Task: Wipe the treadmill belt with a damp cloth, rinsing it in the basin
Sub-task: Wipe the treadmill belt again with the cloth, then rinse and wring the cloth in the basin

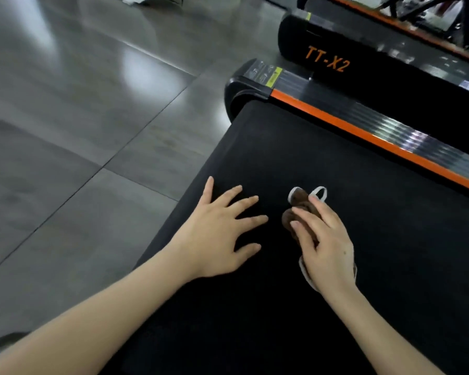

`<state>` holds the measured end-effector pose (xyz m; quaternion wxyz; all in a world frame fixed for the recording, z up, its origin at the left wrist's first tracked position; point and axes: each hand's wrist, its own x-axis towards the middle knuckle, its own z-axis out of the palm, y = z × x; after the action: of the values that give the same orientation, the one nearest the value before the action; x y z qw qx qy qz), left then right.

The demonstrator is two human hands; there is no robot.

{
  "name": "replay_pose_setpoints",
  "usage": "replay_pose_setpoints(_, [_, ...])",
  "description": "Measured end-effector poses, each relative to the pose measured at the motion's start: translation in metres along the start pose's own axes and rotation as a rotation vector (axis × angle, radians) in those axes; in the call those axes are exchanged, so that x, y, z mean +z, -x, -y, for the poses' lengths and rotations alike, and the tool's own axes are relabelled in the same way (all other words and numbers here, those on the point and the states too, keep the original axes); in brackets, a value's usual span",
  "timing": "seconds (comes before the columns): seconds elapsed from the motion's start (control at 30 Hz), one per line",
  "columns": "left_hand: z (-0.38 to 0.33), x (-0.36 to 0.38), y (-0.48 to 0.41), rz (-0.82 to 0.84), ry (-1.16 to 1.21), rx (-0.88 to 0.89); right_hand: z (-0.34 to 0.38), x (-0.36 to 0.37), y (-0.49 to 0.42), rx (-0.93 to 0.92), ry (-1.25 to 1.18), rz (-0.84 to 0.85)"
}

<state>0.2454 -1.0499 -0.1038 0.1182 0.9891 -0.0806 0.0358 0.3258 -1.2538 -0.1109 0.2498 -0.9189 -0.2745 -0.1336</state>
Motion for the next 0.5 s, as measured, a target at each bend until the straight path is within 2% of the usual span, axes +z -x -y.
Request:
replay_pose_setpoints(0.1, [-0.002,0.001,0.000,0.019,-0.002,0.017,-0.001,-0.003,0.000,0.006,0.059,0.035])
replay_pose_setpoints(0.2, [-0.004,-0.009,0.005,0.028,0.098,-0.019,0.017,-0.003,0.003,0.158,0.090,0.051])
replay_pose_setpoints(0.3, [-0.006,-0.034,0.035,-0.139,0.318,-0.199,0.061,-0.003,0.020,0.284,0.064,0.104])
replay_pose_setpoints(0.37, [-0.003,-0.055,0.072,-0.232,0.450,-0.340,0.107,0.004,0.042,0.209,0.068,0.214])
replay_pose_setpoints(0.43, [0.006,-0.073,0.116,-0.239,0.493,-0.450,0.152,0.015,0.064,0.081,0.056,0.295])
replay_pose_setpoints(0.5, [0.024,-0.089,0.162,-0.212,0.499,-0.547,0.188,0.022,0.069,0.093,0.021,0.331])
